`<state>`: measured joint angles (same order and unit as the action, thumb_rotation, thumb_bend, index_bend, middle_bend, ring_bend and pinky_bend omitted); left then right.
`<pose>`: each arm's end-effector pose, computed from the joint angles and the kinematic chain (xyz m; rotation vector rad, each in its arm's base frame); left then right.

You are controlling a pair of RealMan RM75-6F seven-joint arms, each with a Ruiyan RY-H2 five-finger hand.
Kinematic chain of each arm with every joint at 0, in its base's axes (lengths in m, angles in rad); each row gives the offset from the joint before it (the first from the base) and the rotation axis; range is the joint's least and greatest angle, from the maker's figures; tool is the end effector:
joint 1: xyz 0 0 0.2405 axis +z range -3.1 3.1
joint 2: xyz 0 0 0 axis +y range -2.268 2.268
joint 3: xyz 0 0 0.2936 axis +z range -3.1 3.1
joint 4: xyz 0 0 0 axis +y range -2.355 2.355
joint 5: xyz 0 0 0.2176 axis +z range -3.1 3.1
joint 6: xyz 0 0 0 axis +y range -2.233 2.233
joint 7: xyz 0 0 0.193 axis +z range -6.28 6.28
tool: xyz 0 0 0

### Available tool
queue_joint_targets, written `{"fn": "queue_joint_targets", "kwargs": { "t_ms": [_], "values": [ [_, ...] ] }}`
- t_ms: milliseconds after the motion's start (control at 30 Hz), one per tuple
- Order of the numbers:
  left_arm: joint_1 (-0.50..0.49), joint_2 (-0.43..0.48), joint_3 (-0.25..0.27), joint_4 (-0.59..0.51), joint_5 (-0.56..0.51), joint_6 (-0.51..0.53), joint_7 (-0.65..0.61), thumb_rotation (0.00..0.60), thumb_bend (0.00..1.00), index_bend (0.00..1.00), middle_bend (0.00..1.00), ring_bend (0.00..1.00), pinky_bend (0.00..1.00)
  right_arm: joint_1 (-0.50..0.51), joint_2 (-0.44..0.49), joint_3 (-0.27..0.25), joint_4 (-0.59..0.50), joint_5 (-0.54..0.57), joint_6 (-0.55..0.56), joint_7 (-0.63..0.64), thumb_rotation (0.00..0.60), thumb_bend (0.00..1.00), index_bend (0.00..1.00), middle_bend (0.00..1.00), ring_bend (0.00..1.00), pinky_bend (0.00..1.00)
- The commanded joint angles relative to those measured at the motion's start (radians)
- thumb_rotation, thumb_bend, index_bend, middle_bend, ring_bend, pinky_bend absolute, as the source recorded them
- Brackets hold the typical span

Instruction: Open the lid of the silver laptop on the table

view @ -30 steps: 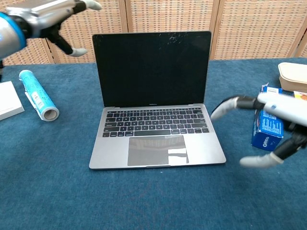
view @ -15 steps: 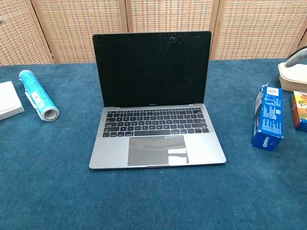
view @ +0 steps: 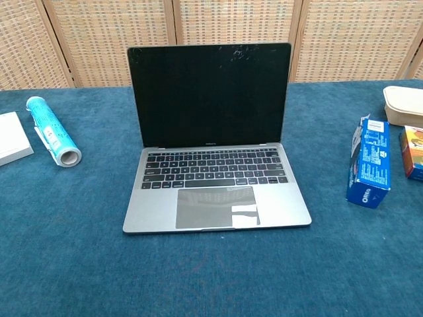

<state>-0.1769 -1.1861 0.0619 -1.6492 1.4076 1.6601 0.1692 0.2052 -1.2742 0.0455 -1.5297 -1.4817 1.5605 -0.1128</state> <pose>-0.3298 0.2386 0.1585 -1.3447 -0.7906 -0.8912 -0.3183 -0.2725 0.1334 1.4004 -0.7598 0.9971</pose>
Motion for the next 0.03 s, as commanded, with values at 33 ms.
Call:
{"fn": "queue_joint_targets", "kwargs": {
  "t_ms": [33],
  "values": [
    [0.023,-0.005,0.008,0.002,0.013,0.015,-0.012,0.6,0.33,0.0,0.0,0.0,0.0,-0.02,-0.003,-0.006,0.004,0.005,0.013,-0.01,0.6,0.26,0.23,0.14,0.0,0.03]
  ]
}}
